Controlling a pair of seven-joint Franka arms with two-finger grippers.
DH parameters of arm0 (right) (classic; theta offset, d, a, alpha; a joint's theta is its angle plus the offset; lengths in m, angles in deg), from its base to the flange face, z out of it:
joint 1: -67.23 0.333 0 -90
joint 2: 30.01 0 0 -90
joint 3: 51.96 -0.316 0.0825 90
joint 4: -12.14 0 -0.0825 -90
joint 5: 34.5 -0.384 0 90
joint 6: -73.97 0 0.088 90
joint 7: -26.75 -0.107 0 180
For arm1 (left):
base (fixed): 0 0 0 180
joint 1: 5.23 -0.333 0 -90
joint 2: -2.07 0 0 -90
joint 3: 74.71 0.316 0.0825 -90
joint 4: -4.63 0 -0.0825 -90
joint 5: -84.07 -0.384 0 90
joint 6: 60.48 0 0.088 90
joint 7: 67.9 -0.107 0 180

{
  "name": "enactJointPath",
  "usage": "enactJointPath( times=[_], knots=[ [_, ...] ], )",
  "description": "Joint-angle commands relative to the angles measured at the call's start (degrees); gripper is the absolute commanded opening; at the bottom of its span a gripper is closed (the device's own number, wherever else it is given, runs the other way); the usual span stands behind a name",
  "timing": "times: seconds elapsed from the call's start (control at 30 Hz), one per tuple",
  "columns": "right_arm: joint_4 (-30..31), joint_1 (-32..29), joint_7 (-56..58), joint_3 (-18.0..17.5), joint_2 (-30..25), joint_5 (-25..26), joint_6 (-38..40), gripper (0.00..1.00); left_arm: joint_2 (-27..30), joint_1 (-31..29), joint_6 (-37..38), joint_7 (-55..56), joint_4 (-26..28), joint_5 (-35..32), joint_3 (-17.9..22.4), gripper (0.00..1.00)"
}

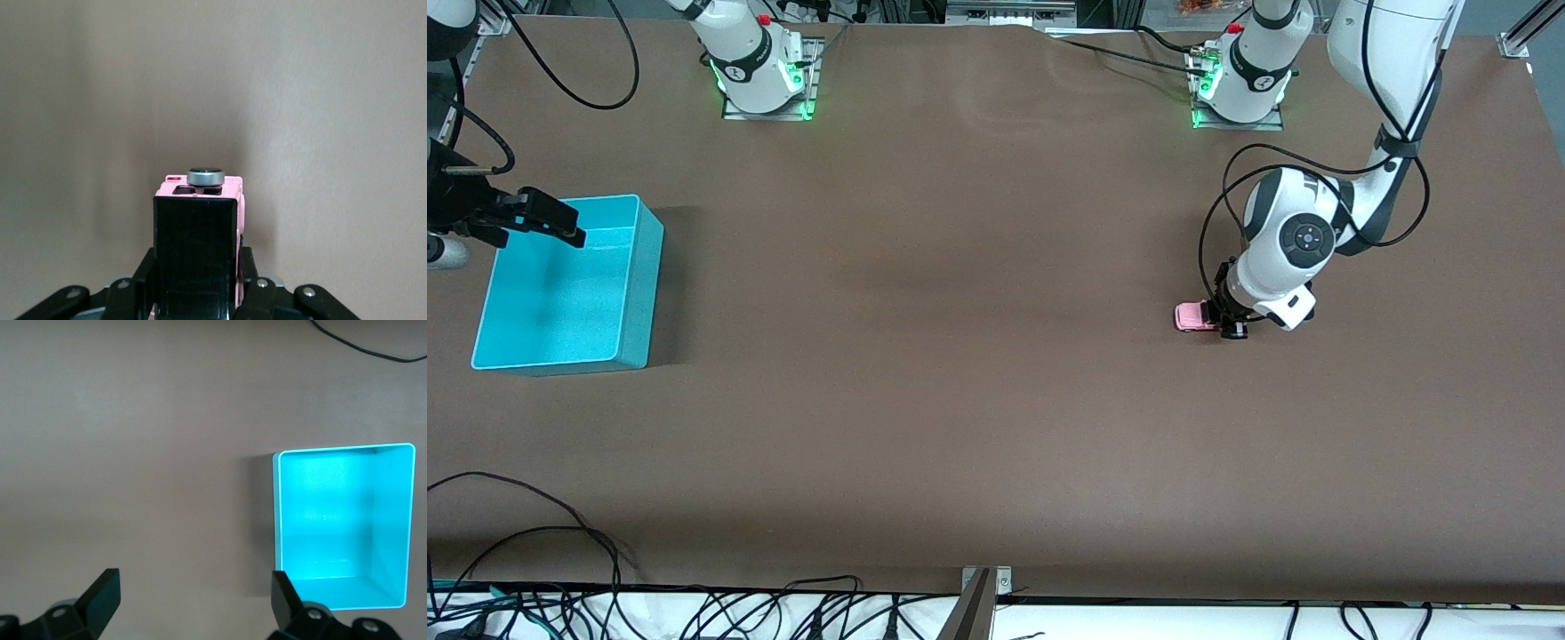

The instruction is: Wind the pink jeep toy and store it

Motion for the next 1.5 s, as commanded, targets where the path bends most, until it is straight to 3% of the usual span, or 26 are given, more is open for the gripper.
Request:
enactJointPath(
  times=[0.0, 0.4, 0.7, 0.9, 1.13, 1.33, 1.4, 1.47],
  knots=[
    [-0.7, 0.2, 0.3, -0.1, 0.2, 0.6, 0.2, 1.00, -1.4, -3.3, 0.1, -4.2, -1.0, -1.6, 0.1, 0.20],
    [-0.7, 0.2, 0.3, -0.1, 0.2, 0.6, 0.2, 1.00, -1.7, -10.7, 0.1, -13.0, -0.8, -1.6, 0.2, 0.20],
    [-0.7, 0.2, 0.3, -0.1, 0.2, 0.6, 0.3, 1.00, -1.8, -13.0, 0.0, -15.1, -0.8, -1.9, 0.4, 0.20],
    [-0.7, 0.2, 0.3, -0.1, 0.2, 0.6, 0.3, 1.00, -1.7, -17.3, 0.0, -15.8, -0.9, -7.4, 0.3, 0.20],
    [-0.6, 0.2, 0.3, -0.1, 0.2, 0.6, 0.3, 1.00, -1.8, -19.7, 0.0, -17.4, -1.0, -9.0, 0.3, 0.22],
    [-0.6, 0.2, 0.3, -0.1, 0.2, 0.6, 0.3, 1.00, -1.8, -20.6, 0.0, -19.2, -1.1, -9.0, 0.2, 0.28],
    [-0.7, 0.2, 0.3, -0.1, 0.2, 0.6, 0.3, 1.00, -1.8, -20.5, 0.1, -19.2, -1.4, -9.0, 0.2, 0.48],
    [-0.6, 0.2, 0.3, -0.2, 0.2, 0.6, 0.3, 1.00, -1.8, -20.5, 0.1, -19.1, -1.6, -8.9, 0.2, 0.48]
  ],
)
